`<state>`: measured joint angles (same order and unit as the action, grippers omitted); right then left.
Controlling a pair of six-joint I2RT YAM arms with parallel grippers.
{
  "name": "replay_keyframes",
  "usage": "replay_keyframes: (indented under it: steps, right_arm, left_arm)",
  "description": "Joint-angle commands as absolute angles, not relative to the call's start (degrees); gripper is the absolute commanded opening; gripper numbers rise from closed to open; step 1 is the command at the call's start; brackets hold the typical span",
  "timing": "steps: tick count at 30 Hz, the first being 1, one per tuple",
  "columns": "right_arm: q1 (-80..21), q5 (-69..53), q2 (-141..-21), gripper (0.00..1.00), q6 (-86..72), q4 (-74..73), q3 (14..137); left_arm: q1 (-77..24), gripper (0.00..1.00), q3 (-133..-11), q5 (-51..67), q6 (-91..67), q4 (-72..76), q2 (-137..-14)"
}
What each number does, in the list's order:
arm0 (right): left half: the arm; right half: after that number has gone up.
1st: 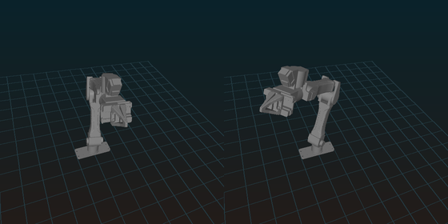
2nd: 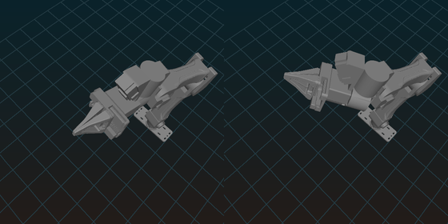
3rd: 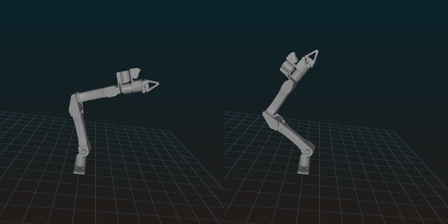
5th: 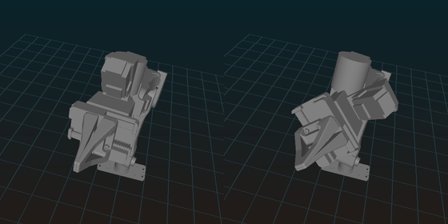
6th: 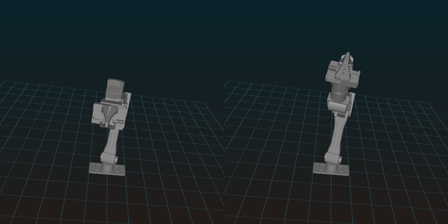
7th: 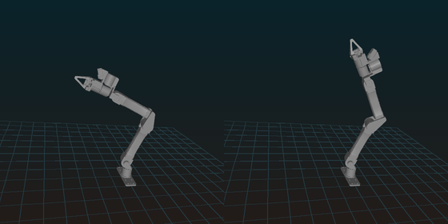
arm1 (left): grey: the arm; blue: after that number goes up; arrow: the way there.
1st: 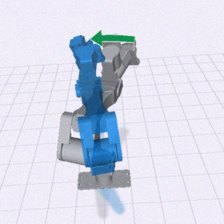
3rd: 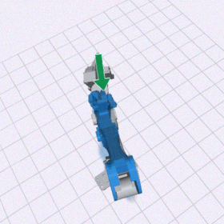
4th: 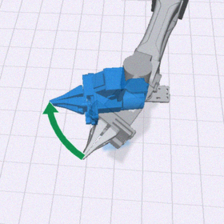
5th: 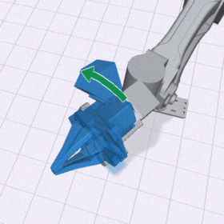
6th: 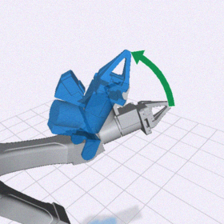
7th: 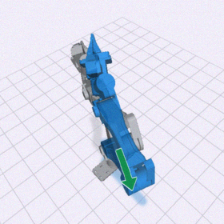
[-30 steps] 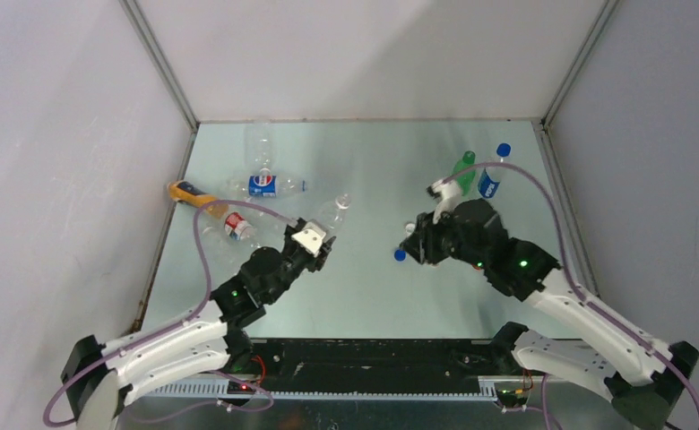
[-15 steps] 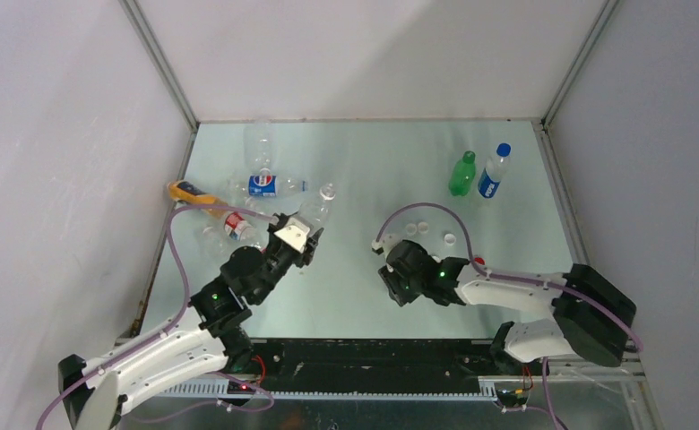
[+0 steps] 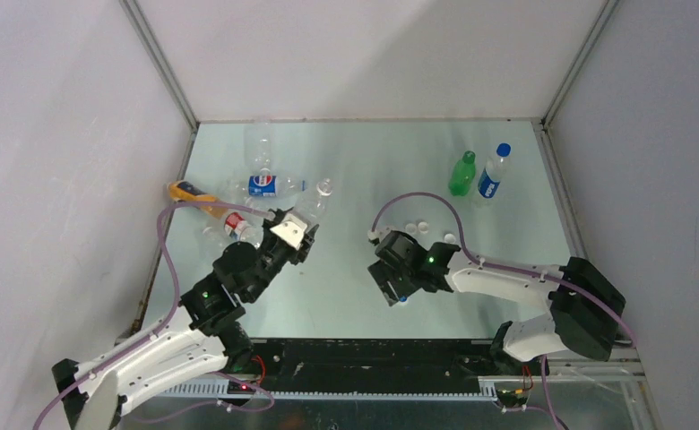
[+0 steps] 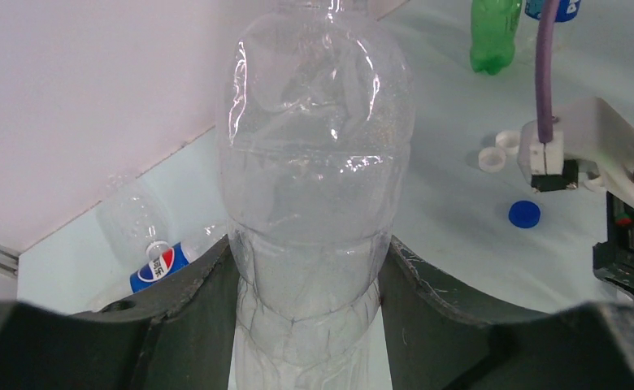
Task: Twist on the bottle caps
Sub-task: Adjust the bottle cap at the center of the board.
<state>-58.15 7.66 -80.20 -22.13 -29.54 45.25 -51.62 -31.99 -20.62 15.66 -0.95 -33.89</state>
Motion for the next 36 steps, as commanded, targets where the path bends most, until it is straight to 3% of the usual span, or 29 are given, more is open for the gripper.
replay_keyframes:
  steps: [1,10,25,36]
  right_arm:
    - [-58.45,6.52,-82.21,0.73,-28.45,-41.68,54.96]
    - [-56.84,5.12,-89.08,0.71,-41.29,-49.50,62.39]
    - [-54.29,6.24,-96.23,0.54,-41.40,-46.62,60.93]
    - [-53.35,6.04,-98.01,0.49,-41.31,-42.79,57.87]
  left_arm:
    - [-51.33,0.00,-35.91,-21.97,17.36,-3.44,-33.09]
    - [-51.41,0.00,-39.04,-23.17,17.88,-7.72,-32.43]
    - [-51.37,0.00,-39.16,-21.48,18.80,-10.72,-31.01]
    - [-51.33,0.00,-39.25,-19.70,19.68,-11.89,-31.17]
